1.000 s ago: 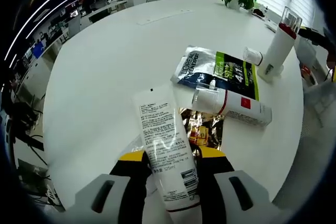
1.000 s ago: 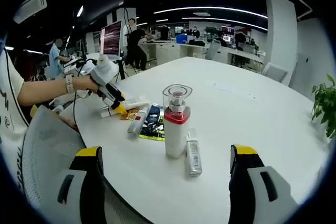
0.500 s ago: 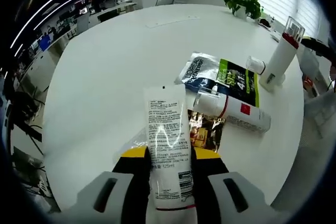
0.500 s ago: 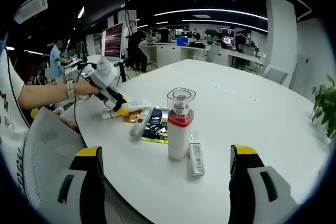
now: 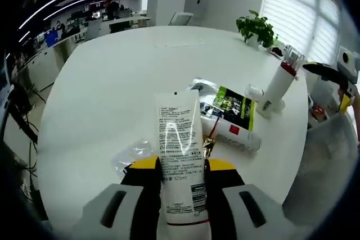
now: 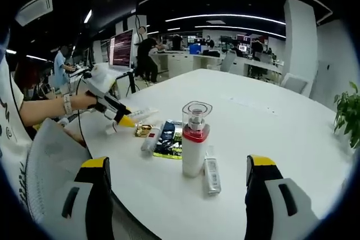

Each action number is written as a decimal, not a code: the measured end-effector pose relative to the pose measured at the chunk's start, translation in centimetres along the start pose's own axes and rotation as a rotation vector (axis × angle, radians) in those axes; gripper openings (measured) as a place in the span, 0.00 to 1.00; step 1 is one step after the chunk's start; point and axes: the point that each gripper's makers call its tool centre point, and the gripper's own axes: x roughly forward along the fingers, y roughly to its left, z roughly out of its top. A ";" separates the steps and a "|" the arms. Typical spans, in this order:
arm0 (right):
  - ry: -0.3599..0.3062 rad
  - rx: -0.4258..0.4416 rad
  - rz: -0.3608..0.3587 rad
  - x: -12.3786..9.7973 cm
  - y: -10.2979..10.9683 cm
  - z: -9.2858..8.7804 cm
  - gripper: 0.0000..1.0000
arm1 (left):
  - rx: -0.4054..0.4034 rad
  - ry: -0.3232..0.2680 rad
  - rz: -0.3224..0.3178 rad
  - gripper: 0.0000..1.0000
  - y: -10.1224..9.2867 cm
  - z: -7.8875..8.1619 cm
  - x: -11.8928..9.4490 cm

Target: Arrange the skincare products in the storage area until every visible bottle or jar stands upright without overlapping.

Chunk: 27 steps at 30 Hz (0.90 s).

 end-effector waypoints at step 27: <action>-0.027 -0.233 0.075 -0.3 1.8 3.3 0.52 | 0.210 -0.161 -0.310 0.24 -11.8 2.6 -3.7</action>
